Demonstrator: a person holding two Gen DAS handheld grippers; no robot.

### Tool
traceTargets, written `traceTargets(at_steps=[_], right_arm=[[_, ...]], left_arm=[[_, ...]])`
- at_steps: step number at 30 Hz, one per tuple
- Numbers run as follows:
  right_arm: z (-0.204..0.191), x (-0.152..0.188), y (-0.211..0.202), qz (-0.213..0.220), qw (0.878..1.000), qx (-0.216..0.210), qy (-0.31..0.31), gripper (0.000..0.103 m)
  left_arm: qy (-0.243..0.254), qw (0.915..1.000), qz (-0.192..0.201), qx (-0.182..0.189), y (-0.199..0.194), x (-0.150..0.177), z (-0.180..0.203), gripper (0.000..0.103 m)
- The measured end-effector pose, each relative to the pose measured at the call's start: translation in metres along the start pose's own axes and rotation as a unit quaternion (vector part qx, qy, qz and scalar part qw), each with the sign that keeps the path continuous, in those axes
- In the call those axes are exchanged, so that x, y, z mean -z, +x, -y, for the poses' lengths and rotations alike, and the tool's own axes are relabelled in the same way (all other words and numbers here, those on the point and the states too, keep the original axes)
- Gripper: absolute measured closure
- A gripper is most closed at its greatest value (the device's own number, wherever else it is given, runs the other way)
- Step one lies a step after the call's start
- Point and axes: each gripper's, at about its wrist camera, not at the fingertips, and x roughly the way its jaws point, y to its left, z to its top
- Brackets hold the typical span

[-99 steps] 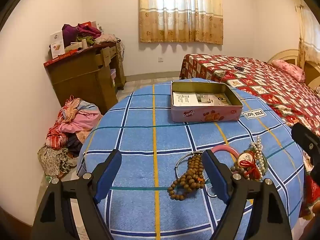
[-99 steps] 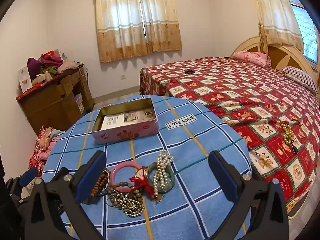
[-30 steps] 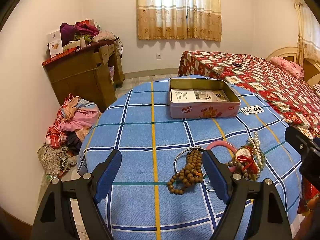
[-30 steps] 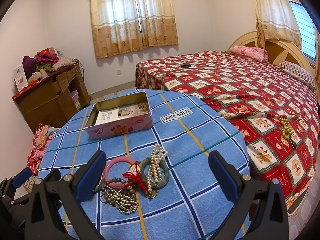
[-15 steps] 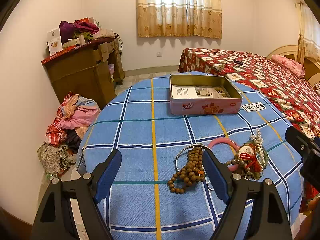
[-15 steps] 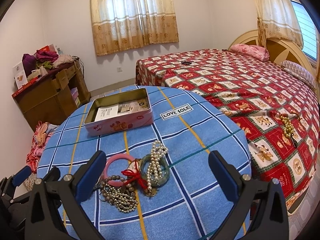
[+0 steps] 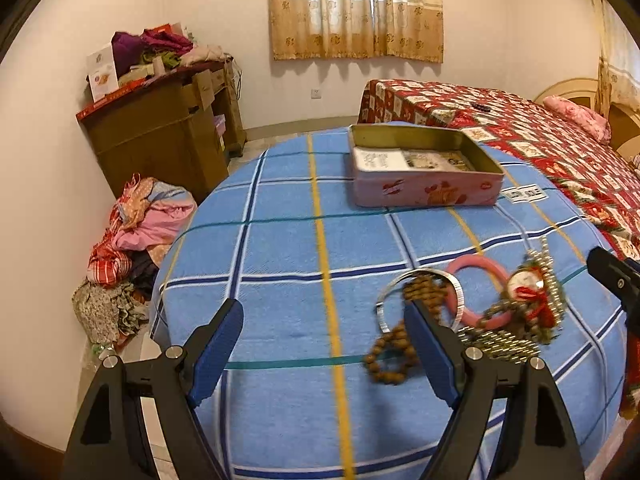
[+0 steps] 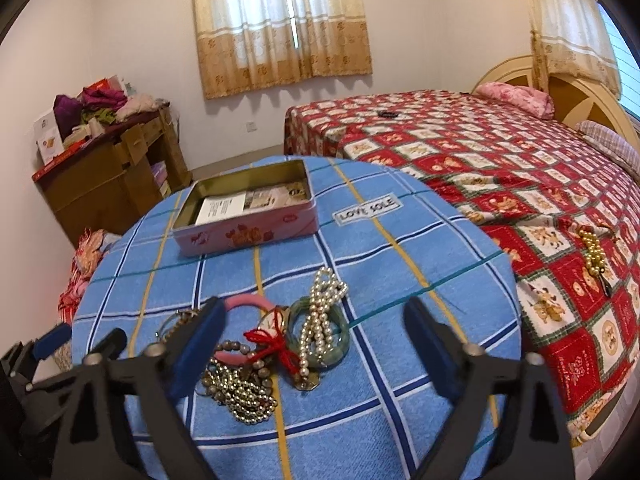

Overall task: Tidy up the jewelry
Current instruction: 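Grasp the brown wooden bead strand with the left gripper and lift it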

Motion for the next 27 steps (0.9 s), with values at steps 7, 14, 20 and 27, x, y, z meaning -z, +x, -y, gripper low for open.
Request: traceTargets(at_steps=[7,14,20,27], right_arm=[[0.006,0.009,0.018,-0.039,0.999,-0.020,0.016,0.037],[0.016,0.005,0.016,-0.032,0.999,-0.009,0.023,0.037],[0.031,0.002,0.026,-0.040,0.998,-0.002,0.046,0.037],[0.036,0.003,0.031,-0.046,0.997,-0.007,0.057,0.036]], left_arm=[[-0.017,0.9963,-0.016,0.083,0.020,-0.003,-0.007,0.020],[0.058,0.9953,-0.059,0.052,0.063,-0.019,0.019,0.032],[0.063,0.9910,-0.083,0.084,0.076,-0.021,0.024,0.057],[0.055,0.9881,-0.055,0.133,0.070,-0.021,0.030,0.090]])
